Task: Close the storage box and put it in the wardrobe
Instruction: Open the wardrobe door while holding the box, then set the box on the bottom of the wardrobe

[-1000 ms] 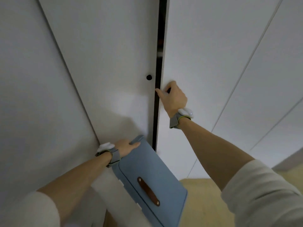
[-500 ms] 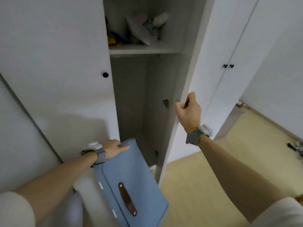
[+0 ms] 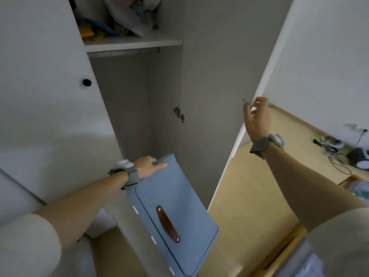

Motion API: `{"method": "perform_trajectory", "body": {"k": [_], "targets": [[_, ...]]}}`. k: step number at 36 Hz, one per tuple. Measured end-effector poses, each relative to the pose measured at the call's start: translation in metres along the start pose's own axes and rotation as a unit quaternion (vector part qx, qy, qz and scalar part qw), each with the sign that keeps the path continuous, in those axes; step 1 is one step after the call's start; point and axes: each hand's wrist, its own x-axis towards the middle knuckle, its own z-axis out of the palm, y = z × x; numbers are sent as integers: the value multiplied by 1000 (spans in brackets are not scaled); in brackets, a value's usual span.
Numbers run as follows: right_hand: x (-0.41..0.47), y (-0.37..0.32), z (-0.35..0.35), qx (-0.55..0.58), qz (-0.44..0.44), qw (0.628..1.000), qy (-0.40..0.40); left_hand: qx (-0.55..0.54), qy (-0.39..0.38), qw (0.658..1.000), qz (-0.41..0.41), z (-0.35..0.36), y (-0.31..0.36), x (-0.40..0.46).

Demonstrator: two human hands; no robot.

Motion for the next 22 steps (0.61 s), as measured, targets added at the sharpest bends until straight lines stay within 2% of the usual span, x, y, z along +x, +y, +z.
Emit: {"method": "perform_trajectory", "body": {"k": [3,6,8,10,13,14,16,20,22], "targets": [[-39,28,6,30,41,999,18,-3,-16,1000,10,2,8,11],[-112,79,30,-23,187,982,-3,-17,-31,999,17,5,14,24],[-169,112,43,-86,332,936,-77,-17,-46,999,20,14,17,38],[-219,122,46,-117,463,863,-166,-13,-47,999,17,13,20,46],[-268,122,48,-68,573,770,-272,-6,-45,999,20,19,23,58],[-281,122,51,-17,602,748,-278,-2,-52,999,17,24,20,65],[-291,121,60,60,637,727,-249,-2,-53,999,14,24,20,73],[-300,127,72,98,700,664,-243,-3,-57,998,12,30,13,98],[-296,128,77,106,698,662,-251,0,-60,998,7,33,9,111]]}}
